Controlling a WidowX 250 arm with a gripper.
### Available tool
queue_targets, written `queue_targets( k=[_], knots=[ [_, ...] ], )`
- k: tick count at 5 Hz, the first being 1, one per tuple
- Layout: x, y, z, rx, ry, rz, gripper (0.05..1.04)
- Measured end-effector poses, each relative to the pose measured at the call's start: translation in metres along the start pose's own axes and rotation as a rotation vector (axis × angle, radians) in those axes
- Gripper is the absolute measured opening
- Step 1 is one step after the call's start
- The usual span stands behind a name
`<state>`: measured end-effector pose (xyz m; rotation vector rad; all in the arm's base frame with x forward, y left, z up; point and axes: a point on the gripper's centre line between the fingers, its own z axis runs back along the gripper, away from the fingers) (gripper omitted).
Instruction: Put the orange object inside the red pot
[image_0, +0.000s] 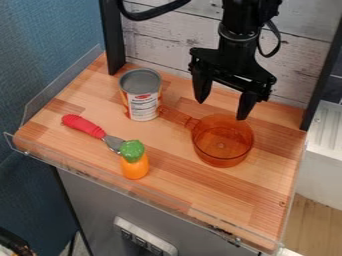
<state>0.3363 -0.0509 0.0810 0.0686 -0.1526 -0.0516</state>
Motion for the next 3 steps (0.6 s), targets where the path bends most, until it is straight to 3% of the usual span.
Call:
queue_targets(
  k=[1,3],
  knots=[
    [-0.004,0.0,-0.01,0.002,0.032,-0.004,1.0],
    [-0.012,0.033,-0.012,0.009,0.038,0.025,1.0]
  ],
)
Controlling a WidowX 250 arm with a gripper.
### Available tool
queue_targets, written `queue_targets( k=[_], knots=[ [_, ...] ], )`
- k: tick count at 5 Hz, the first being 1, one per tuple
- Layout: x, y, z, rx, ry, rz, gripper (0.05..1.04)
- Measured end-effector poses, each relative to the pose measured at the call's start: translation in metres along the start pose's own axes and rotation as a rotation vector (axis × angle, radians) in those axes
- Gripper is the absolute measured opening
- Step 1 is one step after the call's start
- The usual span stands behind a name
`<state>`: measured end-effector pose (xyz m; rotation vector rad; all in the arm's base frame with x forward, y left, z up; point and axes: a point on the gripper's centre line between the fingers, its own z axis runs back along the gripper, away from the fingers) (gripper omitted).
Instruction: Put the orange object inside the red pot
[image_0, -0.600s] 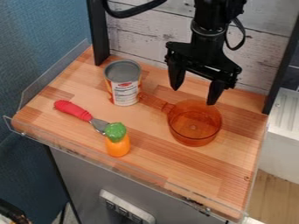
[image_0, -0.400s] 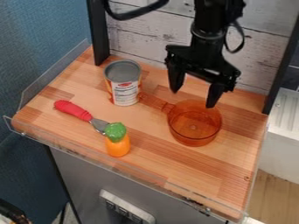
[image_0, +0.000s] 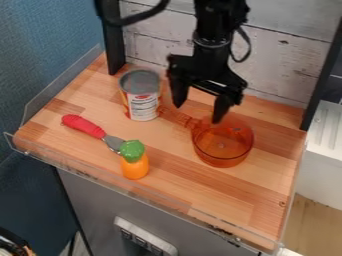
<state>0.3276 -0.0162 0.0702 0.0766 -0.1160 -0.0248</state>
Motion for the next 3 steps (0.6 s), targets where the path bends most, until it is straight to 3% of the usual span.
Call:
queue_targets(
  k=[3],
  knots=[
    [-0.049,0.055,-0.027,-0.046,0.065,-0.044,1.0]
  ],
)
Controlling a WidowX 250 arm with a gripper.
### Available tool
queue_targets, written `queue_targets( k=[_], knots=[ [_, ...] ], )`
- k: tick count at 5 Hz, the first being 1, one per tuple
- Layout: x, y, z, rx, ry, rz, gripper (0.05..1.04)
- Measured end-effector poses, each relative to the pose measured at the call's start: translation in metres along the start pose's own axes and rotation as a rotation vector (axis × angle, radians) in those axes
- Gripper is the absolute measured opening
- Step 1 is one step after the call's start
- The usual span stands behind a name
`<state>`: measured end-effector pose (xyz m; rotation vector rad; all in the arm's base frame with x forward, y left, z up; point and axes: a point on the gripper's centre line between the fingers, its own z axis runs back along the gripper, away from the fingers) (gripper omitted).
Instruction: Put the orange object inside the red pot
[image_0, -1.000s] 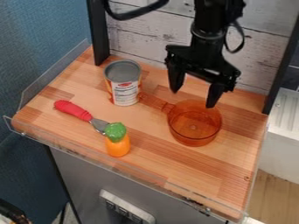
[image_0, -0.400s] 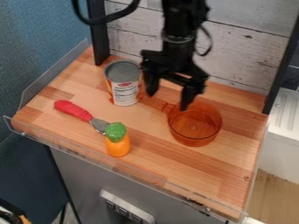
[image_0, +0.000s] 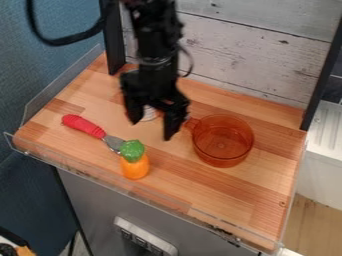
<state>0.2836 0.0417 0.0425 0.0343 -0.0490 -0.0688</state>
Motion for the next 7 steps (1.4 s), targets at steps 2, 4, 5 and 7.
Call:
queue_targets(
  k=[2,4,5,7],
  knots=[
    [-0.027,0.006,-0.014,-0.006,0.02,-0.063,1.0],
    [-0.038,-0.002,-0.022,-0.038,0.035,-0.103,0.945],
    [-0.04,-0.002,-0.025,-0.037,0.024,-0.099,0.67],
    [-0.038,-0.002,-0.025,-0.026,0.013,-0.067,0.623]
  ],
)
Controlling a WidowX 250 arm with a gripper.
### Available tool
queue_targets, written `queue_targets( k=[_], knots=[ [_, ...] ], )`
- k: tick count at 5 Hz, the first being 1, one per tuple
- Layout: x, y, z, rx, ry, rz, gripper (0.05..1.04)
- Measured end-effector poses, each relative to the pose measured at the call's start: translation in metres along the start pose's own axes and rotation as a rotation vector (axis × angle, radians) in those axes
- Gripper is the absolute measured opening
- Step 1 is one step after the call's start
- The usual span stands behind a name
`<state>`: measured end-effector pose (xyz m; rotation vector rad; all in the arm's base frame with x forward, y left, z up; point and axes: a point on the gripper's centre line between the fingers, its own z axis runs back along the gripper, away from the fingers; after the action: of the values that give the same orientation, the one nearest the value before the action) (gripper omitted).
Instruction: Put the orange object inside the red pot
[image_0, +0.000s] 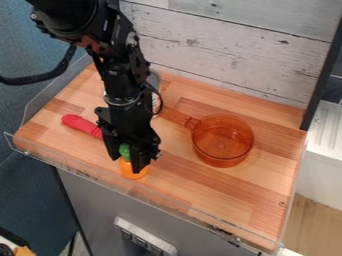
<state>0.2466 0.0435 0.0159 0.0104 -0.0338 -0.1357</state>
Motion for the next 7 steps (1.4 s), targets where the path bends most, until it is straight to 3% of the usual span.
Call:
queue_targets(
  k=[2,3,5,6,7],
  knots=[
    [0.015,-0.001,0.011,0.026,-0.042,0.014,0.623],
    [0.03,-0.012,0.036,-0.007,-0.087,0.03,0.623],
    [0.052,-0.051,0.065,-0.04,-0.115,0.015,0.623],
    [0.066,-0.07,0.063,-0.05,-0.1,-0.001,0.623],
    [0.075,-0.086,0.048,-0.022,-0.085,-0.024,0.623]
  ],
)
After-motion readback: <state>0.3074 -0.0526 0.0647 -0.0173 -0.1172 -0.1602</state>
